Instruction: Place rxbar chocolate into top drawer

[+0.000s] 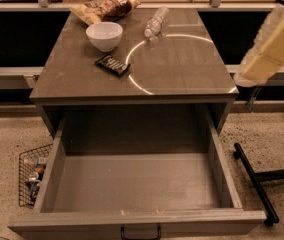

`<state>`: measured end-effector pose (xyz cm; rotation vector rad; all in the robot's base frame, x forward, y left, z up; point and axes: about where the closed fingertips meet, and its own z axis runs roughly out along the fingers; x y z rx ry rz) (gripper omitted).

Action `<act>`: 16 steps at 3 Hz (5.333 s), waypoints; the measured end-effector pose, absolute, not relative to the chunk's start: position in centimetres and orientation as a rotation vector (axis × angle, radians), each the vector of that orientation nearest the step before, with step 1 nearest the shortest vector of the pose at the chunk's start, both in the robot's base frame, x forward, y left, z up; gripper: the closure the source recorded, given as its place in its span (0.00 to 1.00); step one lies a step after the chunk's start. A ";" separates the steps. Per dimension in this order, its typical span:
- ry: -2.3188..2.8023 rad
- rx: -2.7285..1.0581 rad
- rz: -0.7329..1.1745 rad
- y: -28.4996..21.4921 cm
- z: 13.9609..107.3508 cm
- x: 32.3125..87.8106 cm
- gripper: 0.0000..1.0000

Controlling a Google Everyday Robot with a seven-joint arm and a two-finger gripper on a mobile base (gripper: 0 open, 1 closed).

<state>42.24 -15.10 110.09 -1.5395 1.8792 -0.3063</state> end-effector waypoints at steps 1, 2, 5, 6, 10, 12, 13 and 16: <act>1.808 -1.443 -0.136 -13.1 107.7 46.5 0.00; 1.701 -1.327 0.082 -9.2 106.1 51.9 0.00; 1.585 -1.066 0.204 -5.0 107.1 59.7 0.00; 1.590 -1.078 0.183 -3.3 107.1 60.7 0.00; 1.740 -1.037 0.397 3.3 94.3 70.9 0.00; 1.731 -0.963 0.602 5.1 88.0 72.2 0.00; 1.744 -0.977 0.632 6.0 85.4 71.9 0.00; 1.764 -1.017 0.645 7.4 83.0 71.4 0.67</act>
Offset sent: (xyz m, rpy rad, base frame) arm 0.2103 0.1066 -0.0015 0.8705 -0.2732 0.1195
